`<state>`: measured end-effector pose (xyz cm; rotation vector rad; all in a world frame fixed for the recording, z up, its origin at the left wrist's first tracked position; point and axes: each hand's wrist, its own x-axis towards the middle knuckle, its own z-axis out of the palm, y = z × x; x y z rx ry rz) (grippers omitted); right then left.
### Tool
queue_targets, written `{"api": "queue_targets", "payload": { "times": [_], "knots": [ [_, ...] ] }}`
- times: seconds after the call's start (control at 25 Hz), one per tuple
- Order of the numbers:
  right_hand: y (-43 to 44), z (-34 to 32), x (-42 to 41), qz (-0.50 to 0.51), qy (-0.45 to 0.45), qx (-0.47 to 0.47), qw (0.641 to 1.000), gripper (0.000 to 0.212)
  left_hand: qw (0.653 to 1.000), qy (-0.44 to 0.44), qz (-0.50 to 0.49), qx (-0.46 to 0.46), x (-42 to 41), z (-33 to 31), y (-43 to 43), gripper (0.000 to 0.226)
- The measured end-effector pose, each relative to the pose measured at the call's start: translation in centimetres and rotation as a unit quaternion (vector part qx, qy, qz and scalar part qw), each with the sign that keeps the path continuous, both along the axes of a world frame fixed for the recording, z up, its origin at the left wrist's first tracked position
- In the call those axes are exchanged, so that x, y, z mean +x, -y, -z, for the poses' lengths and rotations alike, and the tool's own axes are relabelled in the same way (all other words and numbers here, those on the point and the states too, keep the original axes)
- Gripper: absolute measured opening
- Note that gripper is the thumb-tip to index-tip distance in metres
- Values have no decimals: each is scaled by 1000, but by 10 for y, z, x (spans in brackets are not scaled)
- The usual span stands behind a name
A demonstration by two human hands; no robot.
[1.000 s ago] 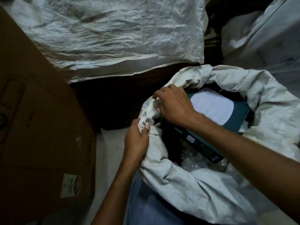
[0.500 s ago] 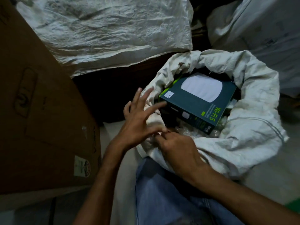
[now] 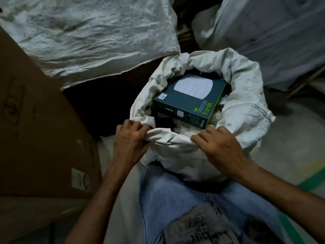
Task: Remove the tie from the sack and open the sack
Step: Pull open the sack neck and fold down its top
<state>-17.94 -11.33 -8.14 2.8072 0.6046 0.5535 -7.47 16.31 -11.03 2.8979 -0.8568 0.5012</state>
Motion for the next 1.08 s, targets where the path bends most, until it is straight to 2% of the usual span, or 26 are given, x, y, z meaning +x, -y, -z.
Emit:
{"api": "queue_targets", "payload": {
  "times": [0.12, 0.24, 0.28, 0.36, 0.44, 0.48, 0.56, 0.64, 0.72, 0.8, 0.84, 0.88, 0.92, 0.96, 1.04, 1.08],
  "knots": [
    [24, 25, -23, -42, 76, 9, 996, 15, 990, -45, 133, 15, -13, -11, 23, 68],
    [35, 30, -44, -32, 71, 49, 996, 13, 970, -65, 227, 65, -22, -30, 72, 85],
    [34, 25, -49, -1, 55, 89, 995, 16, 965, -65, 237, 89, -28, -29, 92, 83],
    [32, 9, -58, 109, 49, 206, 971, 27, 959, -79, 247, 117, -43, -16, 125, 64],
    [37, -7, -59, 264, 53, 293, 918, 40, 969, -77, 220, 85, -57, -2, 138, 53],
    [42, -10, -57, 335, 29, 309, 890, 39, 977, -68, 196, 56, -64, 3, 138, 51],
    [51, -12, -47, 441, -72, 369, 815, 47, 981, -65, 179, 21, -77, 11, 137, 54],
    [58, -11, -29, 495, -136, 462, 723, 70, 968, -166, 185, 21, -84, -1, 142, 62],
    [67, -11, -3, 520, -137, 541, 647, 92, 937, -309, 158, 20, -75, -21, 154, 67],
    [80, -11, 19, 543, -174, 595, 566, 104, 927, -353, 128, 6, -61, -35, 170, 68],
    [90, -12, 27, 541, -176, 636, 521, 98, 934, -335, 120, -9, -55, -39, 178, 63],
    [101, -13, 30, 511, -154, 701, 474, 82, 940, -318, 114, -38, -47, -37, 185, 56],
    [115, -11, 30, 468, -119, 771, 414, 64, 935, -327, 120, -73, -40, -36, 193, 59],
    [124, -10, 27, 420, -104, 830, 352, 53, 917, -362, 131, -107, -34, -35, 201, 73],
    [133, -13, 12, 306, -132, 911, 244, 55, 839, -489, 134, -197, -23, -36, 219, 107],
    [134, -13, 5, 265, -144, 930, 209, 59, 800, -540, 134, -223, -20, -38, 230, 109]
  ]
}}
